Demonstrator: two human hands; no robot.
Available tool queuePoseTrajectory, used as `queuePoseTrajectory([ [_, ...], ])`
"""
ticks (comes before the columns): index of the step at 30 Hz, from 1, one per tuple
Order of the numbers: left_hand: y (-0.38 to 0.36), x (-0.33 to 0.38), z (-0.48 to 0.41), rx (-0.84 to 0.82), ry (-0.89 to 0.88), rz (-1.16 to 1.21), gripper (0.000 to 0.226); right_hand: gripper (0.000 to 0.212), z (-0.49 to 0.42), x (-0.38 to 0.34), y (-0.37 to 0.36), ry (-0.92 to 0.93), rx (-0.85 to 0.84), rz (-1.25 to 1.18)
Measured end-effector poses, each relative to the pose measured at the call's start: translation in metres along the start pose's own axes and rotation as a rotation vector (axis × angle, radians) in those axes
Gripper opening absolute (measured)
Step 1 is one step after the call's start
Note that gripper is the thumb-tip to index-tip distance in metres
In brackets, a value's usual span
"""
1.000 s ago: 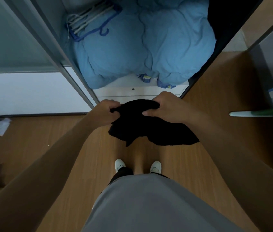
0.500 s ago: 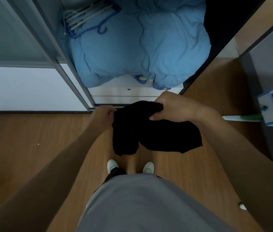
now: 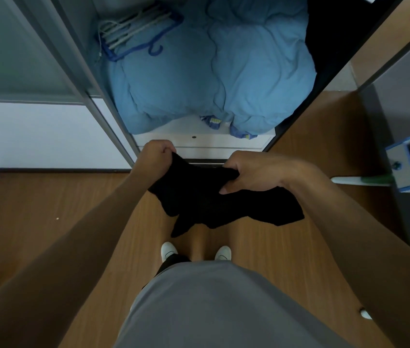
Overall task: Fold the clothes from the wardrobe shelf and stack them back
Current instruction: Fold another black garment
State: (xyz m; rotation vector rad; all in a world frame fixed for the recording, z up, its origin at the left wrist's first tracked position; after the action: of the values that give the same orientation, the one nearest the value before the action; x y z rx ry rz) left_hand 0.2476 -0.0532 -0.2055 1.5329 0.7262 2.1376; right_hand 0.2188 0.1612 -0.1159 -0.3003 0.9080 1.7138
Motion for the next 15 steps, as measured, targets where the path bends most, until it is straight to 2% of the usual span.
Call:
queuePoseTrajectory([
  [4, -0.009, 0.018, 0.0, -0.011, 0.094, 0.377, 0.042, 0.032, -0.006, -0.006, -0.003, 0.035, 0.004, -0.037],
  [8, -0.022, 0.025, 0.005, -0.102, 0.146, 0.637, 0.037, 0.034, -0.009, -0.007, -0.002, 0.087, 0.063, -0.147],
  [12, -0.034, 0.033, 0.014, -0.222, 0.15, 0.835, 0.029, 0.014, -0.009, -0.004, 0.003, 0.084, 0.121, -0.196],
  [15, -0.042, 0.037, 0.022, -0.306, 0.154, 0.962, 0.021, 0.012, -0.008, -0.003, 0.006, 0.1, 0.145, -0.213],
])
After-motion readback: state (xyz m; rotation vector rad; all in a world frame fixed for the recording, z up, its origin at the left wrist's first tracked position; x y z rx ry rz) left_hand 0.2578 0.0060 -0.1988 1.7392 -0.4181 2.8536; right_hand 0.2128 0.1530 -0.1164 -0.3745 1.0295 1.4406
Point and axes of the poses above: each hand's wrist, its own z-axis away from the middle knuckle, its own y-axis out of the back of the hand, x = y × z, the point moved 4 cm from there along -z, towards the middle knuckle, and after that the axes turned 9 degrees about -x, right-handed, at the moved point
